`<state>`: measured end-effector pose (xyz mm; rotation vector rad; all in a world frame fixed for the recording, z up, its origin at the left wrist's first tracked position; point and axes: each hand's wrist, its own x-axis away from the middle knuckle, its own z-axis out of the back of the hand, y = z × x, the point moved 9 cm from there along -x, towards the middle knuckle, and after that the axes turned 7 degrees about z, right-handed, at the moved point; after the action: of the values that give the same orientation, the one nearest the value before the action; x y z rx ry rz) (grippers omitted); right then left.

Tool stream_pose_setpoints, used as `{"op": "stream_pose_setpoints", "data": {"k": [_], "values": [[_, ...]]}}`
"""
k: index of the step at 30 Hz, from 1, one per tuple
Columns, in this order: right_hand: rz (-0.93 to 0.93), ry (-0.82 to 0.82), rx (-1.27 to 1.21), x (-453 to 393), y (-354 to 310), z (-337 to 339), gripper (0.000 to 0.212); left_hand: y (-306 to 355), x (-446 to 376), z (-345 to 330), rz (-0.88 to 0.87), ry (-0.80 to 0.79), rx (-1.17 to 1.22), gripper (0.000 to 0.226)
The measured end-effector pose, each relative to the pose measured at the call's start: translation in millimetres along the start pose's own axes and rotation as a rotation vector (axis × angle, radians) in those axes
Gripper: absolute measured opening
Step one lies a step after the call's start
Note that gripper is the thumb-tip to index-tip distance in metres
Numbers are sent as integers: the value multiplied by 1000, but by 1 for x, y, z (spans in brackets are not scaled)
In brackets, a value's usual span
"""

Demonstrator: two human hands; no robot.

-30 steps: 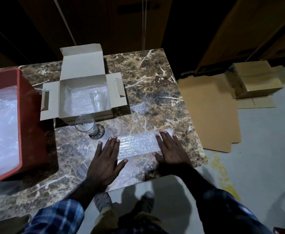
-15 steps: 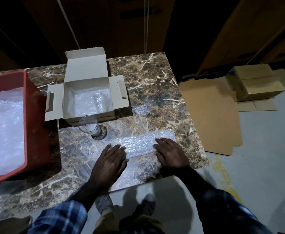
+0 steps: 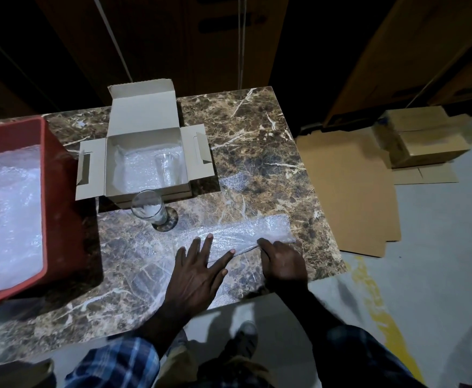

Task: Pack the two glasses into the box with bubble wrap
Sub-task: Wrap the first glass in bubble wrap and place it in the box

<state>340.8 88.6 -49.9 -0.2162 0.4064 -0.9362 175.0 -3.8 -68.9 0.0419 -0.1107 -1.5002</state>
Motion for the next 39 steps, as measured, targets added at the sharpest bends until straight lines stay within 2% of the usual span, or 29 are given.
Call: {"op": "stream_pose_setpoints", "data": {"k": [3, 8, 9, 12, 14, 16, 18, 20, 21, 23, 24, 28, 33, 36, 39], "values": [[-287, 127, -257, 7, 8, 3, 33, 3, 1, -2, 12, -42, -6, 48], [-778, 365, -580, 24, 21, -2, 7, 11, 1, -1, -27, -57, 47, 50], [-869, 392, -627, 27, 22, -4, 7, 15, 0, -1, -53, -56, 63, 51], [-1112, 471, -724, 37, 27, -15, 17, 28, -2, -2, -130, -76, 92, 57], [-1247, 550, -783, 41, 28, -17, 39, 33, -2, -6, -155, -107, 100, 63], [-1395, 574, -902, 44, 27, -28, 52, 33, -1, -10, -147, -139, 113, 67], [-1482, 523, -1024, 42, 22, -39, 56, 32, -2, -11, -118, -160, 144, 69], [-1474, 408, -1036, 39, 19, -46, 63, 31, -4, -9, -88, -176, 178, 71], [-1447, 345, -1043, 38, 18, -49, 57, 31, -6, -7, -81, -182, 190, 72], [-1387, 230, -1036, 35, 16, -54, 29, 30, -9, -5, -85, -188, 192, 72], [-1367, 177, -999, 33, 16, -51, 23, 29, -11, -4, -93, -181, 184, 71], [-1359, 316, -824, 31, 24, -23, 18, 31, -17, -1, -114, -173, 160, 67], [-1233, 301, -760, 21, 27, -17, 14, 31, -19, -4, -118, -193, 138, 67], [-991, 279, -612, 9, 14, -9, 19, 32, -21, -1, -125, -203, 133, 66], [-586, 323, -503, -6, -16, 7, 17, 29, -26, 10, -94, -180, 250, 63]]}}
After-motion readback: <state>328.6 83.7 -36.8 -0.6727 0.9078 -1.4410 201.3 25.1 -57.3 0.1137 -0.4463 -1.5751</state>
